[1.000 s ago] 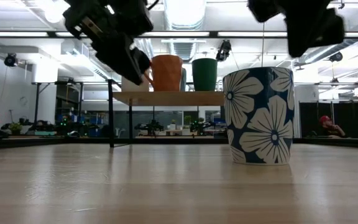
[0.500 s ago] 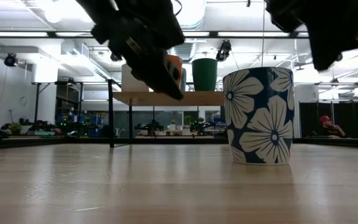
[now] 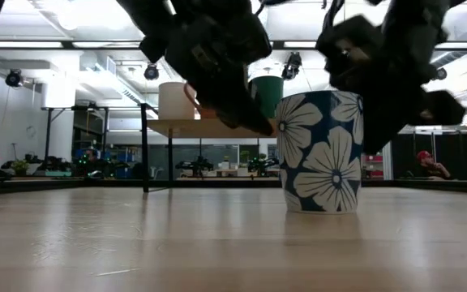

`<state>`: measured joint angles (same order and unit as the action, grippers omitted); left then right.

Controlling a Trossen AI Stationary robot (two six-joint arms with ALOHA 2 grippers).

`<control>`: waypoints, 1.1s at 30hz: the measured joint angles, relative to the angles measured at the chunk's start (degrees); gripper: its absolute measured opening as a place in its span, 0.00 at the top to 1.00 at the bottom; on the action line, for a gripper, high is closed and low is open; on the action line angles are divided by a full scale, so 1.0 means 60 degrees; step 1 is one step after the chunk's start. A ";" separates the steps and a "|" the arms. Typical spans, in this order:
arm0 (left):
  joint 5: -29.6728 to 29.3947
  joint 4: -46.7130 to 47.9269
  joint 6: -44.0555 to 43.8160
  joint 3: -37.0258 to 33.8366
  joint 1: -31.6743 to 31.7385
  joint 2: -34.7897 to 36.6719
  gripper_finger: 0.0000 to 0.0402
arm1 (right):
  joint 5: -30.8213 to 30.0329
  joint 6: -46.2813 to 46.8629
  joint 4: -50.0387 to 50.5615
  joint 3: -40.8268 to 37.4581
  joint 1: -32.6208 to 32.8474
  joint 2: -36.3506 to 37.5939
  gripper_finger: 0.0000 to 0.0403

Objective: Stack small to large cups/mugs on shelf
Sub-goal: Put the white patterned mug on the shelf

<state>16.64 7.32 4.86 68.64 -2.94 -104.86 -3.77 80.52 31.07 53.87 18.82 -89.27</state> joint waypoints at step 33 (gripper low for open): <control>-0.0354 -0.1656 -0.1506 -0.0188 -0.1493 -0.0776 1.00 | 0.0871 -0.2180 0.0337 0.0796 -0.2036 -0.0066 0.98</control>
<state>14.52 -2.61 -4.17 67.52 -11.90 -109.51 1.46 67.44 33.09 58.64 6.61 -89.67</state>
